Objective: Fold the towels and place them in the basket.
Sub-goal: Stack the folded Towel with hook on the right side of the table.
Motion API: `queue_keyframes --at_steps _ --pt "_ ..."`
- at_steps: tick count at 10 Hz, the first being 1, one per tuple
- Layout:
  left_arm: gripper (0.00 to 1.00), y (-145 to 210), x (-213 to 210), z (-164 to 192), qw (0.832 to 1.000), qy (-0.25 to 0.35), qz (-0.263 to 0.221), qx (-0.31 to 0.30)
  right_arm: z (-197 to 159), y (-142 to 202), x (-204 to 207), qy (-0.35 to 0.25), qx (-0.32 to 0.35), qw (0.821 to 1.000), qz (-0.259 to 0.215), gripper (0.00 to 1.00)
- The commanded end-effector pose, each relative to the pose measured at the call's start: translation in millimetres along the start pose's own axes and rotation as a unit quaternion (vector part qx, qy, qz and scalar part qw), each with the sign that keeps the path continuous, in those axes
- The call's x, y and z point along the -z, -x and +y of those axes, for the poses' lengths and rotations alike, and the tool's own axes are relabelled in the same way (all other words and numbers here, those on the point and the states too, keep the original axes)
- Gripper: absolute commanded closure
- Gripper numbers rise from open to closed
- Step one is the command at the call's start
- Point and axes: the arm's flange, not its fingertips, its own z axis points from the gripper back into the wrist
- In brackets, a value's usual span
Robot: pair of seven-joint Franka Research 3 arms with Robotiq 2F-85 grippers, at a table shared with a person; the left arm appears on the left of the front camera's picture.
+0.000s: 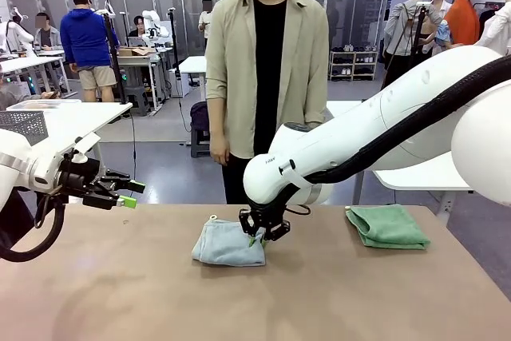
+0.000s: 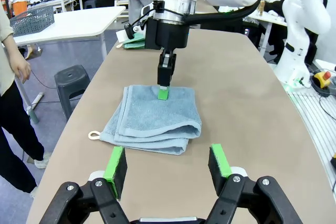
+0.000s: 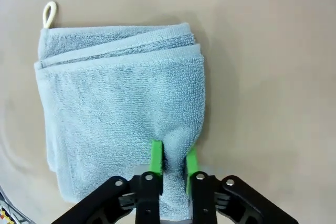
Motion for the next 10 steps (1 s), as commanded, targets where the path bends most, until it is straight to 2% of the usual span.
queue_keyframes --at_steps 1,4,6,8,10 --pt "0.2 -1 -1 -1 1.0 0.0 -0.001 0.001 -2 -1 -3 -0.002 -0.017 1.0 0.005 1.0" --pt "0.2 -1 -1 -1 1.0 0.0 -0.001 0.001 -4 -3 -5 0.002 -0.037 0.999 0.012 1.0" --pt "0.2 -1 -1 -1 1.0 0.0 -0.001 0.001 -16 -4 -22 0.007 -0.05 0.999 0.001 1.0" --pt "0.2 -1 -1 -1 1.0 0.0 -0.001 0.001 -50 -7 -65 0.033 -0.059 0.997 -0.036 1.0" --pt "0.2 -1 -1 -1 1.0 0.0 -0.001 0.001 -95 -12 -110 0.031 -0.044 0.997 -0.063 1.0"
